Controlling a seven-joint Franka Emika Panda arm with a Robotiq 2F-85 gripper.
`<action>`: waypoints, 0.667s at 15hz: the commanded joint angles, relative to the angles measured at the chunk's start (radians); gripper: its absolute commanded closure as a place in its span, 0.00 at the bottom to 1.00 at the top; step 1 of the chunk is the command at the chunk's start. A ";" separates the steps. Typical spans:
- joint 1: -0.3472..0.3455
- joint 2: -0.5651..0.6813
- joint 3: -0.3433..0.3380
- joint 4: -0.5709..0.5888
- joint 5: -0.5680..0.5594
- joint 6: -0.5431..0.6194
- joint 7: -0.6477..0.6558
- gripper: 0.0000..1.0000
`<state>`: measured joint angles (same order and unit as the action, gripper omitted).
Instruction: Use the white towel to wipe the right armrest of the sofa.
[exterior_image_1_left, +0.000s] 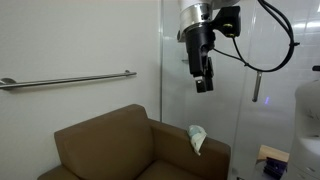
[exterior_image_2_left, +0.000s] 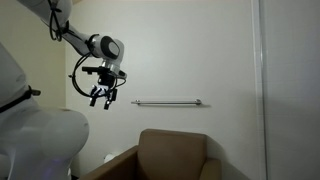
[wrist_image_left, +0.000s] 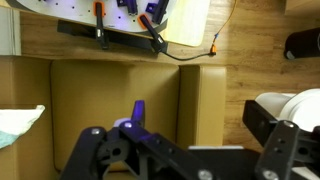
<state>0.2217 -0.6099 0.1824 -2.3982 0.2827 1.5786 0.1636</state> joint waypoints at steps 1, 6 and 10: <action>-0.052 -0.027 -0.013 -0.022 -0.015 0.005 0.000 0.00; -0.202 -0.035 -0.109 -0.116 -0.174 0.077 -0.020 0.00; -0.344 0.006 -0.196 -0.249 -0.333 0.393 0.011 0.00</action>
<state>-0.0423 -0.6194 0.0295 -2.5510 0.0246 1.7788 0.1599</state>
